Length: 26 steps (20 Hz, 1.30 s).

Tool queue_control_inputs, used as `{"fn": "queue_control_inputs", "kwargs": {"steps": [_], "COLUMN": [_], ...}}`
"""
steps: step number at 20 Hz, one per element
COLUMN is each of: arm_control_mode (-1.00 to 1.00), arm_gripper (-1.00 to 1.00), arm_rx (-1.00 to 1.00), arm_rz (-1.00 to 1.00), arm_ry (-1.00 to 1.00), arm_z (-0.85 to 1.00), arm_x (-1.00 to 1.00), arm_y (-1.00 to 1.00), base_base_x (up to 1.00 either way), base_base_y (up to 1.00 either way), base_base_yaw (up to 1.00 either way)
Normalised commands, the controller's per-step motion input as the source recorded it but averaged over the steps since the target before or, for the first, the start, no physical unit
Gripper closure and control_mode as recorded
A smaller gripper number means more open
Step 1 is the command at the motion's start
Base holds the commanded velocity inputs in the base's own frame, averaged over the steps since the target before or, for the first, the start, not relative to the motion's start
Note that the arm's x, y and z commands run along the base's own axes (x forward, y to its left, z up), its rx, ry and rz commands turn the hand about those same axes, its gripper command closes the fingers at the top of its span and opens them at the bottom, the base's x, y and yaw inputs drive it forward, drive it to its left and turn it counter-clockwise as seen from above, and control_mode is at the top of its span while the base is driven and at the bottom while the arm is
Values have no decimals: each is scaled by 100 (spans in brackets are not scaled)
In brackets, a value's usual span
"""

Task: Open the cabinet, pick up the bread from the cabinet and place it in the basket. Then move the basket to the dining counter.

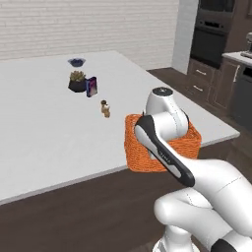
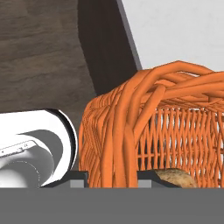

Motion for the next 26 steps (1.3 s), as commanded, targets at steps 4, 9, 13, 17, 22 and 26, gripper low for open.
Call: {"fn": "queue_control_inputs", "kwargs": {"steps": [4,9,13,17,22,26], "arm_control_mode": [100,100,100,100,100,-100], "arm_gripper": [100,100,100,100,100,100], "arm_rx": [0,0,0,0,0,0], "arm_rz": [0,0,0,0,0,1], "arm_ry": [0,0,0,0,0,0], "arm_z": [0,0,0,0,0,0], "arm_x": [0,0,0,0,0,25], "arm_y": [0,0,0,0,0,0], "base_base_x": [34,31,50,56,28,1], "base_base_y": [56,34,9,1,0,0], "base_base_yaw": [42,31,21,12,2,0]}}
